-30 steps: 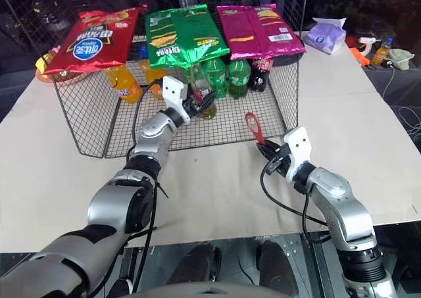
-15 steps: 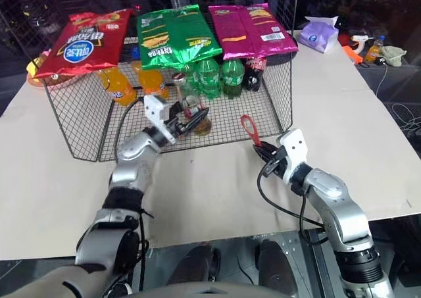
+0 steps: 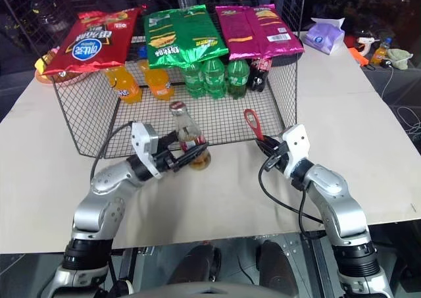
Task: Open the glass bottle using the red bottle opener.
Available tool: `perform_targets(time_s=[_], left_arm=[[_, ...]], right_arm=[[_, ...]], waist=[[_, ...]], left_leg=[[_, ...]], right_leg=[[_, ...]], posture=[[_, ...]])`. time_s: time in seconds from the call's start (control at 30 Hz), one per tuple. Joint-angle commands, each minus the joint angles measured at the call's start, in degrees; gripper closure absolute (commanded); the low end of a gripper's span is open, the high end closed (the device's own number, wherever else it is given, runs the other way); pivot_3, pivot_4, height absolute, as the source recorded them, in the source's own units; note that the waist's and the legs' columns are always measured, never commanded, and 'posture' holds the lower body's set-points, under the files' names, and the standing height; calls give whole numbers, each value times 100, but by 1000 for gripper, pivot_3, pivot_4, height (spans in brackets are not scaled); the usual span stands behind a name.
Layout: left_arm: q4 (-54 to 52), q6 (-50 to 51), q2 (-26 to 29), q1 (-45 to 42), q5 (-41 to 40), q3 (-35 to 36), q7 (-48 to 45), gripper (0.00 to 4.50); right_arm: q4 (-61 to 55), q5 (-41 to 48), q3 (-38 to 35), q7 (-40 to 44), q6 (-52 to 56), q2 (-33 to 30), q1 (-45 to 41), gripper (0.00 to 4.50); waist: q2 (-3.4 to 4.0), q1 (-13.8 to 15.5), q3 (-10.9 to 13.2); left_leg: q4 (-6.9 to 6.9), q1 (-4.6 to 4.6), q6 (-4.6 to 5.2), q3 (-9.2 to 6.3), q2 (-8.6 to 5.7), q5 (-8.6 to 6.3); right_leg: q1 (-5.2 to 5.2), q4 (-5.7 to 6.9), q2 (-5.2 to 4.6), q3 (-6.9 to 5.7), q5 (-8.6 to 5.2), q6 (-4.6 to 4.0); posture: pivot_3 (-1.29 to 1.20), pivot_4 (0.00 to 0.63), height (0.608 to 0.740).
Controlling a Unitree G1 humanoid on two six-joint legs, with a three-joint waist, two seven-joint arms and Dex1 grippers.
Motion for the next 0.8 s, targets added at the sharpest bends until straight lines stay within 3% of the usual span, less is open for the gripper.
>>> perform_targets(time_s=[0.03, 0.23, 0.53, 0.57, 0.63, 0.8], left_arm=[[-212, -501, -101, 35, 126, 0, 104, 1745], [-12, -963, -503, 289, 184, -24, 271, 1745], [37, -1341, -475, 359, 411, -141, 263, 1745], [33, -1365, -471, 372, 430, -153, 266, 730], [42, -1422, -493, 386, 449, -148, 320, 168], [7, -1423, -490, 414, 395, -146, 379, 34]], right_arm=[[-142, 40, -97, 42, -114, -24, -54, 4460], [-183, 157, -132, 1, 8, 39, -71, 4460], [-128, 195, -138, 17, 89, 36, -152, 4460], [-130, 215, -137, 30, 111, 35, -150, 4460], [-121, 221, -122, 46, 125, 28, -154, 4460], [-117, 287, -114, 39, 180, 45, -161, 4460]], waist=[[0, 11, 0], [0, 14, 0], [0, 11, 0], [0, 11, -1], [0, 13, -1], [1, 11, -1]], left_leg=[[0, 1, 0, 0, 0, 0], [0, -1, 0, 0, -2, 0], [0, 0, 1, 2, -2, 0], [0, 0, 1, 2, -2, 0], [-1, 0, 1, 1, -1, 0], [-1, 1, 1, 2, -1, 0]], right_leg=[[1, 0, 0, 0, 0, 0], [1, -3, -3, -1, 0, 0], [1, -2, -1, 0, 0, 0], [1, -2, -1, 0, 0, 0], [1, -2, -1, 0, 0, 0], [1, -2, -1, 0, 0, 0]], posture=[[0, 150, 740], [0, 150, 740], [0, 150, 740], [0, 150, 740], [0, 150, 740], [0, 150, 740]])
